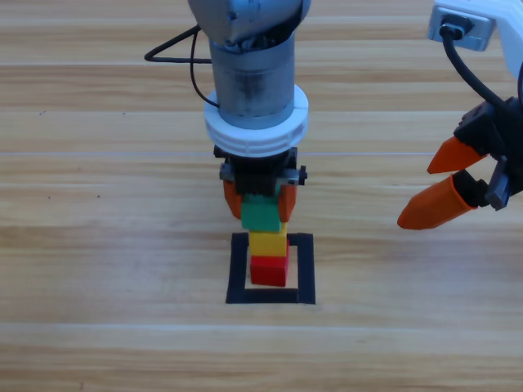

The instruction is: Stack the blocks in the rectangular block: red at the bottom, yellow in the middle, green on top

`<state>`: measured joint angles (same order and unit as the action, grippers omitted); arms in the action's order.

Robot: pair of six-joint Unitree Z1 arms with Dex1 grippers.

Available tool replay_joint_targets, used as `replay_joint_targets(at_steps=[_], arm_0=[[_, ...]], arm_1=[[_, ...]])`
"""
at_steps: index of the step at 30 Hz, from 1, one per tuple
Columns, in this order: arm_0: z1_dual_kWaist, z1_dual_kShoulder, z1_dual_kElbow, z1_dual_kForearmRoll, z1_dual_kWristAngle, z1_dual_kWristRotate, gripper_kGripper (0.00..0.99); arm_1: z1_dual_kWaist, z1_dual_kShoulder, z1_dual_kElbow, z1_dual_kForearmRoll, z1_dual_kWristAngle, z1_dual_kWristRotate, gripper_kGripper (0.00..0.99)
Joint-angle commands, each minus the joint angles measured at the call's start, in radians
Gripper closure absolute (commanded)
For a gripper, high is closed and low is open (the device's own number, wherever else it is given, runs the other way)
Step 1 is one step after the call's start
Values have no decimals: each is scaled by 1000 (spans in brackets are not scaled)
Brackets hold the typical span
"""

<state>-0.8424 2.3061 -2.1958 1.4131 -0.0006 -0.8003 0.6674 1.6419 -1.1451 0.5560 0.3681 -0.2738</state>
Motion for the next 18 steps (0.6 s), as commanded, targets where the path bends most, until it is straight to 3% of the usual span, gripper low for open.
replay_joint_targets(at_steps=[1, 17, 18], arm_0=[[-37, 55, -15, 4, -7, -10, 990], [-40, 62, -16, 3, -2, -7, 990], [-40, 59, -15, 4, -1, -7, 930]], arm_1=[[-19, -57, 34, -31, 20, -5, 4], [-19, -57, 34, -31, 26, -5, 4], [-19, -57, 34, -31, 28, -5, 4]])
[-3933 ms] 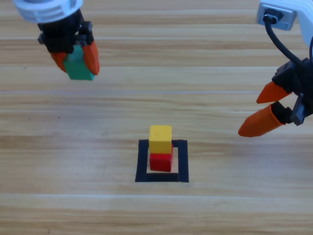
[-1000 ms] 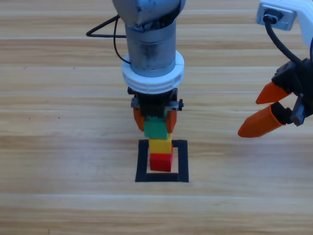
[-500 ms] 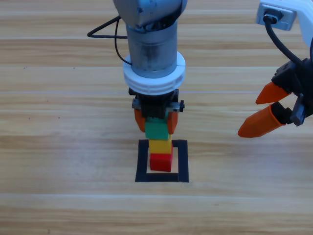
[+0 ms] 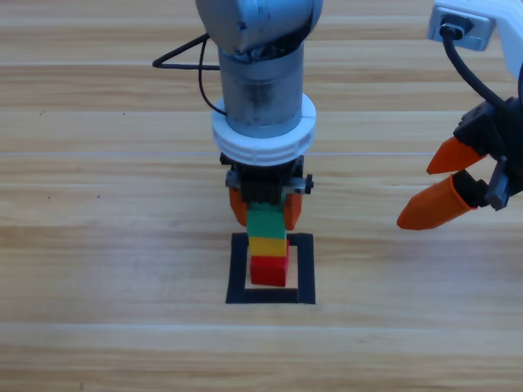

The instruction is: Stack the blocks in the rectangular block: red at the bottom, yellow in the middle, green on top

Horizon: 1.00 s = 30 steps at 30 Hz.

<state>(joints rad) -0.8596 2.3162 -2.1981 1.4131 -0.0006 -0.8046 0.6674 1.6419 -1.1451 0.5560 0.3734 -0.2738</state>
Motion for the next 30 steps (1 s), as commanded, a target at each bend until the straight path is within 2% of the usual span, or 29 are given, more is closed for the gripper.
replay_joint_targets(at_steps=[1, 2, 3, 4, 14, 23, 27, 29, 30], arm_0=[[-22, 42, -9, 4, -1, -2, 588], [-22, 34, -6, 4, 2, -2, 258], [-22, 26, 0, 4, 4, -2, 42], [-22, 17, 5, 4, 5, -4, 1], [-19, -50, 32, 4, 39, 1, 0], [53, -333, 23, 4, 96, 68, 0], [148, -555, 248, -22, 160, 124, 0], [225, -659, 492, -163, 146, 191, 0], [278, -722, 652, -276, 105, 239, 0]], arm_1=[[-19, -57, 34, -31, 22, -5, 4], [-19, -57, 34, -31, 22, -5, 4], [-19, -57, 34, -31, 22, -5, 4], [-19, -57, 34, -31, 22, -5, 4], [-19, -57, 36, -30, 22, -7, 4], [-19, -57, 36, -28, 22, -7, 4], [-19, -53, 36, -28, 19, -7, 4], [-19, -48, 36, -28, 19, -8, 4], [-19, -47, 36, -28, 19, -8, 4]])
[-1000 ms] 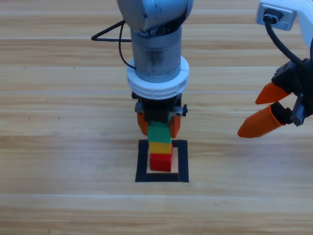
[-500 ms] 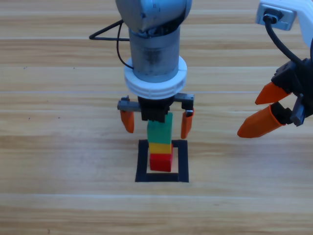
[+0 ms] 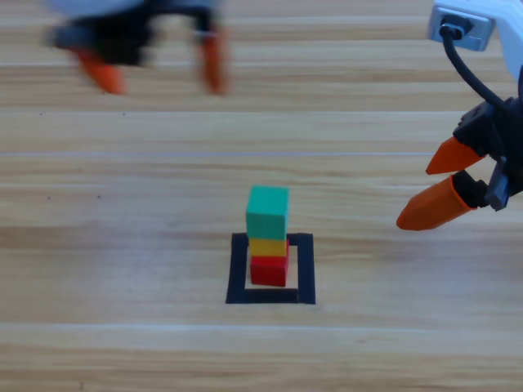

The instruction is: Stack the blocks in the rectangular block: red at the bottom, yellow in the middle, green on top

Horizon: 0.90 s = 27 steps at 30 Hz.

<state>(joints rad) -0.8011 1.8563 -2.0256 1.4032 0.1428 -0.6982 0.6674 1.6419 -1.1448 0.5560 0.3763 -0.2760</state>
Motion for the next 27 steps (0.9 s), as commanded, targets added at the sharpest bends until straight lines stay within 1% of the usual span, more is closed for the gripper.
replay_joint_targets(at_steps=[1, 3, 7, 10, 12, 14, 16, 19, 20, 24, 27], arm_0=[[269, -316, 616, -363, -77, 172, 0], [329, -374, 824, -509, -115, 215, 0], [333, -393, 973, -625, -137, 223, 0], [333, -428, 1048, -694, -141, 226, 0], [332, -430, 1021, -696, -144, 227, 0], [309, -411, 967, -688, -154, 227, 0], [257, -362, 863, -650, -152, 212, 0], [151, -279, 676, -559, -104, 157, 0], [131, -261, 650, -553, -101, 146, 0], [115, -246, 662, -552, -95, 117, 0], [115, -246, 660, -552, -91, 118, 0]], arm_1=[[-19, -44, 34, -28, 18, -6, 4], [-19, -36, 33, -30, 19, -8, 4], [-19, -24, 30, -30, 21, -8, 4], [-19, -24, 30, -30, 21, -8, 4], [-19, -24, 30, -30, 23, -8, 4], [-19, -22, 28, -30, 24, -8, 4], [-19, -17, 27, -30, 24, -8, 4], [-19, -14, 27, -31, 24, -8, 4], [-19, -14, 27, -31, 30, -8, 4], [-12, -14, 23, -31, 42, -12, 4], [3, -14, 19, -31, 46, -17, 4]])
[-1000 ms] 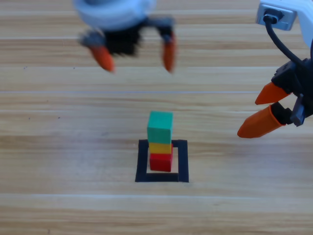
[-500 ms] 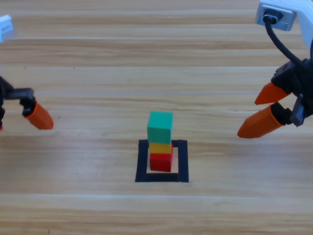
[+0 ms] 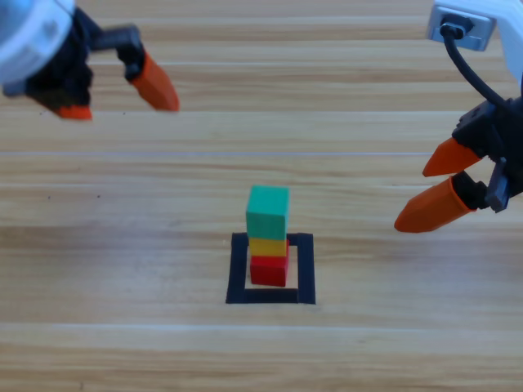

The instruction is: Stack the blocks in the rectangular block: red at the bottom, yellow in the middle, green on top

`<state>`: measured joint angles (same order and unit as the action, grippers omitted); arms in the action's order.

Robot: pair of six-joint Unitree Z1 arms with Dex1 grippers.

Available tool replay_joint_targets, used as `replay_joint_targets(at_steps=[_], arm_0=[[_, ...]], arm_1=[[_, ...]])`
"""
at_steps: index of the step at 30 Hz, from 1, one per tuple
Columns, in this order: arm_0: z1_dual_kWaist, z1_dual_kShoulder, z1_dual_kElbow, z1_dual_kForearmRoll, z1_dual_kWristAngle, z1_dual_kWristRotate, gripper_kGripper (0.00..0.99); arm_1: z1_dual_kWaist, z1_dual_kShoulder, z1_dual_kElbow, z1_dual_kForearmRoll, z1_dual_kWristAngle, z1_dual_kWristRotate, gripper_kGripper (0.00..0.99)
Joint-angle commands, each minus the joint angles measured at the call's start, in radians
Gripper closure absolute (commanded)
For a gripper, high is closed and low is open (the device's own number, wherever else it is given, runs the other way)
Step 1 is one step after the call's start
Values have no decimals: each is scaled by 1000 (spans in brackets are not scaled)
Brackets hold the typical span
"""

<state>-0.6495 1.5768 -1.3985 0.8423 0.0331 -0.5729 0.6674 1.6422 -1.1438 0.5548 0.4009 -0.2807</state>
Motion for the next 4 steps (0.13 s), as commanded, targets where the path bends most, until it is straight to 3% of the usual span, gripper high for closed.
replay_joint_targets(at_steps=[1, 4], arm_0=[[-36, 37, 35, 9, 22, -7, 0], [-36, 37, 46, 8, 30, -7, 0]], arm_1=[[8, -15, 16, -30, 21, -12, 4], [14, -18, 15, -30, 21, -12, 4]])
